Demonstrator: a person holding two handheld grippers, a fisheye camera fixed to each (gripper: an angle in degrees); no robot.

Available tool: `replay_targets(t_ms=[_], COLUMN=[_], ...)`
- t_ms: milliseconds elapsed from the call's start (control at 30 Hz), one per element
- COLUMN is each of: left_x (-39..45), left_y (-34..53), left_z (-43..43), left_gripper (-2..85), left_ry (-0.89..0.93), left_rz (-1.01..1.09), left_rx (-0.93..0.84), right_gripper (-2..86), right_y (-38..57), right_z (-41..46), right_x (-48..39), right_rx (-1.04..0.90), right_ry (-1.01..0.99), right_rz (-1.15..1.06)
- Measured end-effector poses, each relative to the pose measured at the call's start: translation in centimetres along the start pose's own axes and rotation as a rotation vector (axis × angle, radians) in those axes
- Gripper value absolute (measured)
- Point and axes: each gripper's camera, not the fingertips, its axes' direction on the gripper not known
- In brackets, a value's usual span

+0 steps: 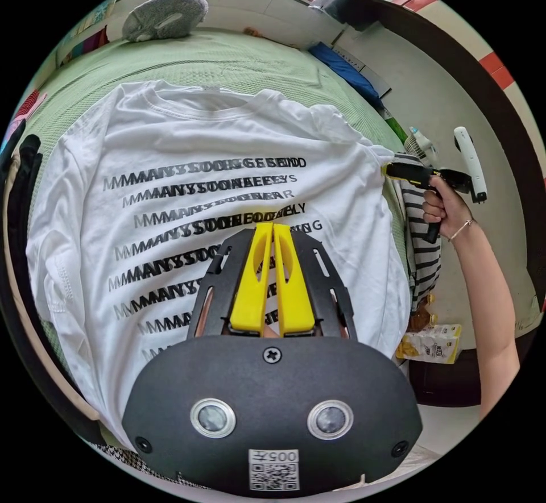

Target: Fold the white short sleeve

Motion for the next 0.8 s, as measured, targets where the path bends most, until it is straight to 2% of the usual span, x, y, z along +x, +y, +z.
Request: replay_targets(t_ms=[100, 300, 400, 600, 800], left_x=[0.0, -0.3, -0.4, -0.6, 0.0], left_y=[0.0, 0.1, 0.2, 0.3, 0.6], left_z=[-0.2, -0.6, -0.9, -1.6, -2.5], left_gripper=[-0.5, -0.6, -0.6, -0.6, -0.5], left_ry=[-0.002, 0.013, 0.020, 0.029, -0.004], left_rz=[-0.001, -0.010, -0.009, -0.017, -0.006], left_rx=[0.001, 0.001, 0.006, -0.002, 0.003], right_gripper=[-1.6, -1.5, -0.9, 6.5, 9.8], right_y=[2.0, 5.6, 5.4, 1.9, -3.8], right_z=[-1.7, -1.7, -1.3, -5.2, -1.9], right_x=[0.4, 1.5, 1.1, -1.7, -4.9], right_rx=[-0.035, -0.150, -0.197, 0.054, 0.047], right_ry=[0.033, -0.101, -0.022, -0.003, -0.016], right_rz=[0.000, 0.034, 0.022, -0.120, -0.167])
